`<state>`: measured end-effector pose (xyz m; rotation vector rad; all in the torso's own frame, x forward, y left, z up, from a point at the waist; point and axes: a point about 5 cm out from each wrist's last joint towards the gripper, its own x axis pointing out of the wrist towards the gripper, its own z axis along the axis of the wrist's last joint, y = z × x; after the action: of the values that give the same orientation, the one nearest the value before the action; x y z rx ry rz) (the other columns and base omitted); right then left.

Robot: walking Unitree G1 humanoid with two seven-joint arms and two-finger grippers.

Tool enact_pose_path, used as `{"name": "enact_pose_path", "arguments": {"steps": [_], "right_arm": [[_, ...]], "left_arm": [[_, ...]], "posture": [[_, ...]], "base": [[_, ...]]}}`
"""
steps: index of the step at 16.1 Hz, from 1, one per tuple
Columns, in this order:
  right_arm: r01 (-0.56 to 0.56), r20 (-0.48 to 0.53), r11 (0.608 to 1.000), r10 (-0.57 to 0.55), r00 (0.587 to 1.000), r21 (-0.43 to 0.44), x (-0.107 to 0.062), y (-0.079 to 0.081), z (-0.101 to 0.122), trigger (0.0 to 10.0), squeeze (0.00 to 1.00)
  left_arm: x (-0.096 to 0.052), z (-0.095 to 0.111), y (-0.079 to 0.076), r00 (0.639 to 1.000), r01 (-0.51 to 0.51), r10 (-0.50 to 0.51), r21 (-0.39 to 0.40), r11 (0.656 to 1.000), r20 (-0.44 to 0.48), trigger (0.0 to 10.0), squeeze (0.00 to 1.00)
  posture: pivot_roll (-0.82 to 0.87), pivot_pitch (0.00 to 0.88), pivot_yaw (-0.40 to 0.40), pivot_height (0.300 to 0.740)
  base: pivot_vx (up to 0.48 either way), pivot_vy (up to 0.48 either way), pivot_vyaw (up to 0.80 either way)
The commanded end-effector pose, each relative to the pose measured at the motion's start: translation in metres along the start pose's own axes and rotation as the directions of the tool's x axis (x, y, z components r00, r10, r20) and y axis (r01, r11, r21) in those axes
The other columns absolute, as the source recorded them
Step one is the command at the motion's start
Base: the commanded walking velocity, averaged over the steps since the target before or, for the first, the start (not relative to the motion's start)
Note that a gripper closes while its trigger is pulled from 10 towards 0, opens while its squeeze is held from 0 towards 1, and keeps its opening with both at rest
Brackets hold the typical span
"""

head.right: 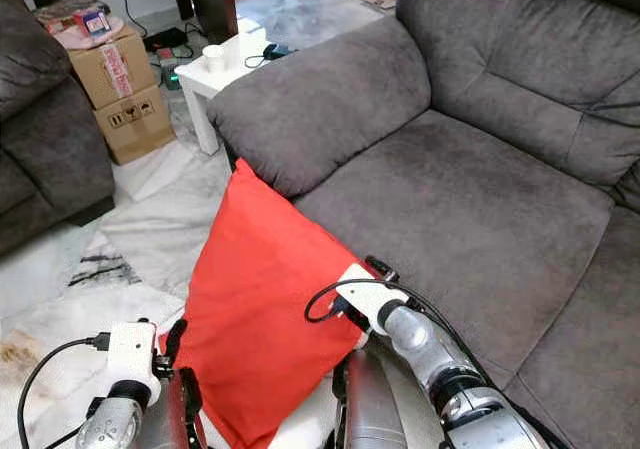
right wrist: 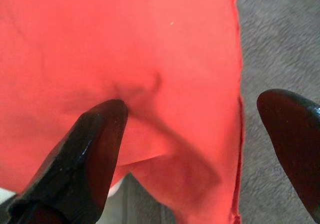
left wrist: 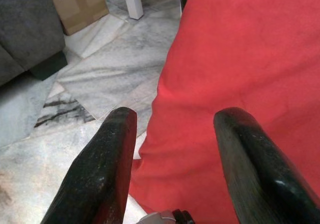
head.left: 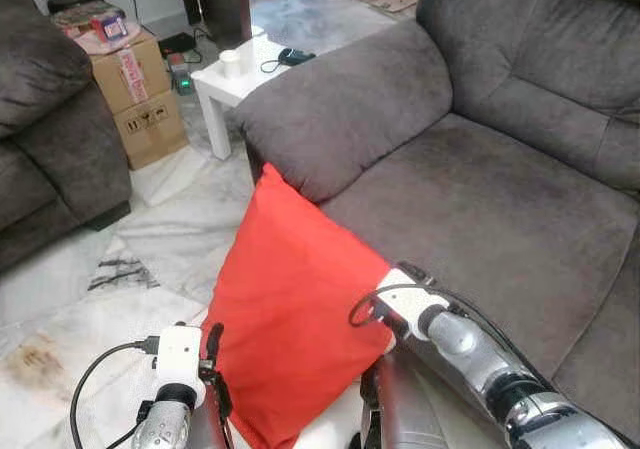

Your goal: Move the pillow to the sofa from floor

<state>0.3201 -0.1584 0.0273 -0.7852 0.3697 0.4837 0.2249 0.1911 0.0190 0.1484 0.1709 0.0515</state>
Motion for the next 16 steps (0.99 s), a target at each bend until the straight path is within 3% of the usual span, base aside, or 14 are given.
{"name": "enact_pose_path", "arguments": {"steps": [1,2,4,6,10,11,16], "right_arm": [[-0.025,-0.046,0.999,0.023,0.999,-0.041,0.0,0.004,-0.005,10.0,0.0],[-0.08,-0.082,0.992,0.073,0.994,-0.092,-0.002,0.009,-0.012,10.0,0.0],[-0.122,-0.088,0.987,0.113,0.99,-0.104,-0.003,0.012,-0.014,10.0,0.0],[-0.095,-0.092,0.989,0.085,0.992,-0.11,-0.004,0.007,-0.016,10.0,0.0],[-0.046,-0.109,0.968,0.02,0.994,-0.246,-0.002,0.001,-0.015,10.0,0.0],[-0.044,-0.109,0.946,0.009,0.994,-0.32,-0.002,0.002,-0.014,10.0,0.0],[0.045,-0.11,0.942,-0.087,0.99,-0.333,0.002,0.005,-0.009,10.0,0.0]], "left_arm": [[-0.004,-0.004,-0.002,1.0,0.002,-0.001,0.005,1.0,-0.02,10.0,0.0],[-0.005,-0.004,-0.003,1.0,0.006,-0.006,0.003,1.0,-0.025,10.0,0.0],[-0.006,-0.005,-0.004,1.0,0.009,-0.009,0.0,1.0,-0.03,10.0,0.0],[-0.006,-0.006,-0.005,0.999,0.012,-0.012,-0.004,1.0,-0.032,10.0,0.0],[-0.004,-0.003,-0.011,0.999,0.028,-0.028,0.005,1.0,-0.025,10.0,0.0],[-0.004,-0.003,-0.011,0.999,0.03,-0.03,0.006,1.0,-0.024,10.0,0.0],[-0.003,0.0,-0.01,1.0,0.024,-0.023,0.021,0.999,-0.019,10.0,0.0]], "posture": [[0.0,0.158,-0.075,0.557],[0.0,0.161,-0.078,0.557],[-0.01,0.162,-0.078,0.557],[-0.01,0.164,-0.079,0.557],[-0.01,0.165,-0.082,0.557],[-0.01,0.166,-0.084,0.557],[0.01,0.171,-0.087,0.557]], "base": [[0.0,0.0,0.0],[0.0,0.0,0.0],[0.0,0.0,0.0],[0.0,0.0,0.0],[0.0,0.0,0.0],[0.0,0.0,0.0],[0.0,0.0,0.0]]}}
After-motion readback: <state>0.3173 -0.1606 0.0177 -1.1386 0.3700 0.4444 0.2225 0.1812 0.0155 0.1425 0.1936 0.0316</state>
